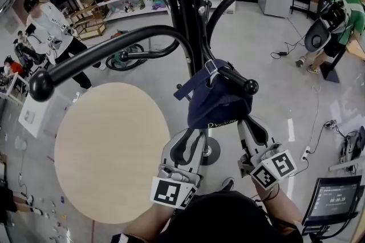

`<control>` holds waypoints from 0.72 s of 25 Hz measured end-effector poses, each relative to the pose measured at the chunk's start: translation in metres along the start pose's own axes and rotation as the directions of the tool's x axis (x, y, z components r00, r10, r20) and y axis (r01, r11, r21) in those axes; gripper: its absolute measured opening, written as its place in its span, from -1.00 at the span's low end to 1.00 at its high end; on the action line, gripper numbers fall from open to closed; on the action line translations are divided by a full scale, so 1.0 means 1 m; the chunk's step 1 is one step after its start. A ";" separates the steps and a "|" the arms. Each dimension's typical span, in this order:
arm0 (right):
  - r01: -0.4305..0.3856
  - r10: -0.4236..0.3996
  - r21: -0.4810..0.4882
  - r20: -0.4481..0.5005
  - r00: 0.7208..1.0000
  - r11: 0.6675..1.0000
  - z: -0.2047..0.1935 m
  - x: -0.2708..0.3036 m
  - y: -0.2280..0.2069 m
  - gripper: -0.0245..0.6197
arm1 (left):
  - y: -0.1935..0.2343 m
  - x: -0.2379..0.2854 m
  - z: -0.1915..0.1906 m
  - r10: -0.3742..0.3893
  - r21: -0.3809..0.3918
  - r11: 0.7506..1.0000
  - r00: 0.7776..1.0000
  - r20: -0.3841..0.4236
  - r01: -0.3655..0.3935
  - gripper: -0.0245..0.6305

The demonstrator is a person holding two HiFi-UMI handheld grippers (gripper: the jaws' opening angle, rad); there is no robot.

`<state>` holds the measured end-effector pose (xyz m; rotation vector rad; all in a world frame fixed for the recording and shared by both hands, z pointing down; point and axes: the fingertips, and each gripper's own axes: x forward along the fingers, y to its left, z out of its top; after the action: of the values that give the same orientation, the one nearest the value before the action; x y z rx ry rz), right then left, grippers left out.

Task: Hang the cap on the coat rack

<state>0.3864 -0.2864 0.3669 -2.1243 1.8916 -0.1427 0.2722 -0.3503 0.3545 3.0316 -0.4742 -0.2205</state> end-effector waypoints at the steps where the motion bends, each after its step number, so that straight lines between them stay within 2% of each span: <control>1: -0.004 0.004 0.004 -0.006 1.000 1.000 -0.002 -0.001 -0.002 -0.82 | -0.001 0.000 -0.003 0.004 -0.004 1.000 1.000 -0.010 -0.004 -0.63; 6: -0.002 0.003 0.020 -0.035 0.999 1.000 -0.011 -0.008 -0.012 -0.82 | -0.012 -0.005 -0.021 0.002 0.029 1.000 0.998 -0.059 -0.001 -0.63; 11: -0.009 0.011 0.024 -0.065 0.998 1.000 -0.021 -0.013 -0.018 -0.82 | -0.026 -0.004 -0.054 -0.090 -0.088 0.993 0.983 -0.160 0.076 -0.63; 18: -0.003 0.002 -0.024 -0.066 0.998 1.000 -0.016 -0.029 -0.028 -0.82 | -0.061 0.017 -0.070 -0.174 -0.105 0.982 0.962 -0.209 0.155 -0.63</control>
<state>0.4047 -0.2577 0.3936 -2.1581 1.9422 -0.1929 0.3171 -0.2949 0.4164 2.9617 -0.1900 0.0811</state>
